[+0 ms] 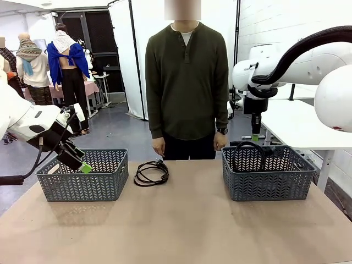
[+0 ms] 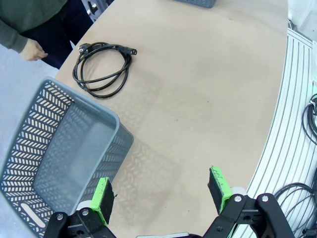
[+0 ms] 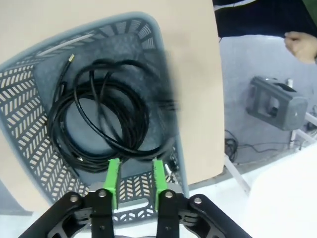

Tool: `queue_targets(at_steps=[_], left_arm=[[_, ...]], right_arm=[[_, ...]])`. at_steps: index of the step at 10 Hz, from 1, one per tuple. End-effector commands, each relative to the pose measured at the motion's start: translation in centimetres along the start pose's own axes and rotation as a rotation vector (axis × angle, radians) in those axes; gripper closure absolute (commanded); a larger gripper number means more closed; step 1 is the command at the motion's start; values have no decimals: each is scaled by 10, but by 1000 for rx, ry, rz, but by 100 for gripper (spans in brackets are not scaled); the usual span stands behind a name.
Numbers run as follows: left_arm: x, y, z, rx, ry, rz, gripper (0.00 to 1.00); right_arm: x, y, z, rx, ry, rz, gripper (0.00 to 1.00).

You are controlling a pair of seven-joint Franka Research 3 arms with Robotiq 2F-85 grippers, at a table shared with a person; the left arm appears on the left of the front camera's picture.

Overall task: Organize the cables according to human instructions.
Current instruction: Pick up a bundle of cables and place it in the basket indicated by the human.

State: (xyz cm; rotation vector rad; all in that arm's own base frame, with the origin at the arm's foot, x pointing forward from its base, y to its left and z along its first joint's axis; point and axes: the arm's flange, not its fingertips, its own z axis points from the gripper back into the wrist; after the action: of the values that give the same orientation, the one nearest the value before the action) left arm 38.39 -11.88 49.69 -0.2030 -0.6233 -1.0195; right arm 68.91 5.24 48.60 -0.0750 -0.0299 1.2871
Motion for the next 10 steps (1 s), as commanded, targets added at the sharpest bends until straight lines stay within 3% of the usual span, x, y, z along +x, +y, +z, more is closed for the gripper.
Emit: queue_targets(at_steps=[1, 9, 10], left_arm=[[-3, 4, 0, -20, -15, -10, 0], [-3, 4, 0, -20, -15, -10, 0], [-3, 4, 0, -20, -15, -10, 0]], right_arm=[[-3, -6, 3, 27, -20, 9, 0], [-11, 5, 6, 42, 47, -6, 0], [-12, 8, 3, 31, 62, -68, 0]])
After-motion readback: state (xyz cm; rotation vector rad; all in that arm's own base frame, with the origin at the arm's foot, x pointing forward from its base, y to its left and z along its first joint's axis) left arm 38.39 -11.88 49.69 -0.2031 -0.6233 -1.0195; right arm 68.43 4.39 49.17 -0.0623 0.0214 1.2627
